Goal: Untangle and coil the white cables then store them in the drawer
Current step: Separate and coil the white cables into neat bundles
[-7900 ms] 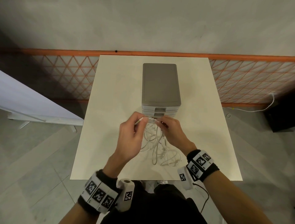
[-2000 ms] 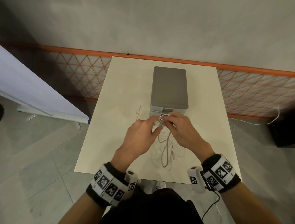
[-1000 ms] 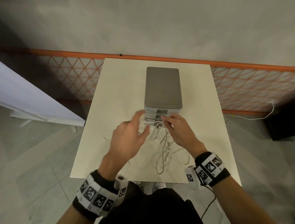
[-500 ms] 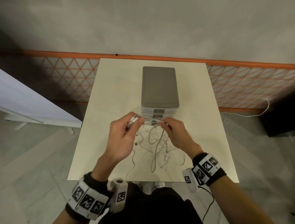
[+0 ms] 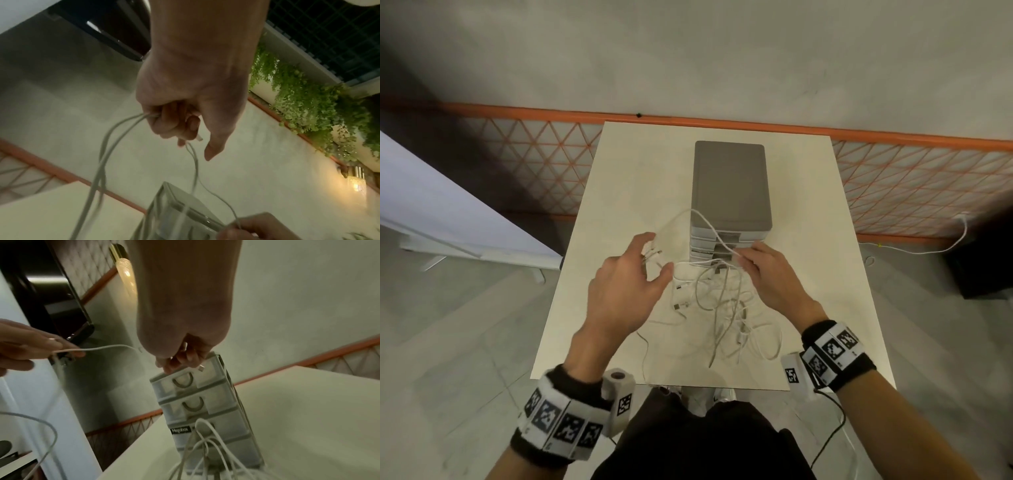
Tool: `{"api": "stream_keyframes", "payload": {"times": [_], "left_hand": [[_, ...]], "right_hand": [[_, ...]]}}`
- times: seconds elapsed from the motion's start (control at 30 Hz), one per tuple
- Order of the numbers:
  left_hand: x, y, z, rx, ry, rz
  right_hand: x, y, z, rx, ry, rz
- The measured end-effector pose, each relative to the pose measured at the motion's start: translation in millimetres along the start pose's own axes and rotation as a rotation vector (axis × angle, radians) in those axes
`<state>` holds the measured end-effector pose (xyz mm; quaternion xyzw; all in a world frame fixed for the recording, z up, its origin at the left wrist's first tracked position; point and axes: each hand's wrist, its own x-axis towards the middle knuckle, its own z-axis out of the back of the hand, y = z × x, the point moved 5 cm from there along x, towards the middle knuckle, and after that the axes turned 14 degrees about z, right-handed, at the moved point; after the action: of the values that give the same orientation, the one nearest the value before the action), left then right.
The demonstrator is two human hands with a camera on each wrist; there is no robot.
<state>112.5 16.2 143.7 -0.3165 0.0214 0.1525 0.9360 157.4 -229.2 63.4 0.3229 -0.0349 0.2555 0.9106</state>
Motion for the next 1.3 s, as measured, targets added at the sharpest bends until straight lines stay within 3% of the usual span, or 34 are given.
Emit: {"api": "stream_keyframes", "payload": {"times": [0.13, 0.27, 0.37, 0.53, 0.67, 0.73, 0.8, 0.87, 0.97, 1.07, 1.13, 1.3], "left_hand": [[-9.2, -26.0, -10.9, -0.03, 0.002, -0.134], [-13.3, -37.8, -29.7, -0.026, 0.171, -0.215], [-13.7, -21.2, -13.4, -0.293, 0.21, -0.187], [-20.0, 31.0, 37.5, -0.69, 0.106, -0.023], [-36.5, 43.3, 50.9, -0.889, 0.22, 0.045], [-43.1, 41.4, 48.1, -0.948, 0.289, 0.05], [-47.6, 38.9, 45.4, -0.983, 0.318, 0.067], [-49.7, 35.7, 45.0, -0.999, 0.33, 0.064], [-49.8, 31.7, 45.0, -1.009, 0.344, 0.061], [-45.9, 28.1, 43.4, -0.998, 0.353, 0.055], [-43.1, 25.5, 44.1, -0.987, 0.356, 0.041], [-35.7, 26.7, 44.6, -0.969, 0.349, 0.059]], "right_hand": [[3.1, 24.0, 8.5, -0.003, 0.055, 0.025], [-9.2, 58.2, 12.3, 0.217, 0.152, -0.005], [-33.0, 77.2, 5.4, 0.322, 0.252, 0.01], [-88.0, 95.8, -40.7, 0.379, 0.578, 0.054], [-109.6, 94.6, -83.8, 0.544, 0.611, -0.07], [-119.2, 80.2, -108.7, 0.497, 0.735, -0.138], [-130.3, 63.8, -126.2, 0.291, 0.987, -0.12], [-124.7, 49.1, -127.1, 0.143, 1.089, -0.122], [-88.1, 41.8, -106.3, 0.068, 1.043, -0.157], [-55.0, 33.6, -82.3, -0.104, 1.201, -0.187], [-34.0, 27.4, -74.6, -0.213, 1.204, -0.194], [26.2, 27.1, -90.7, -0.129, 0.773, -0.125]]}}
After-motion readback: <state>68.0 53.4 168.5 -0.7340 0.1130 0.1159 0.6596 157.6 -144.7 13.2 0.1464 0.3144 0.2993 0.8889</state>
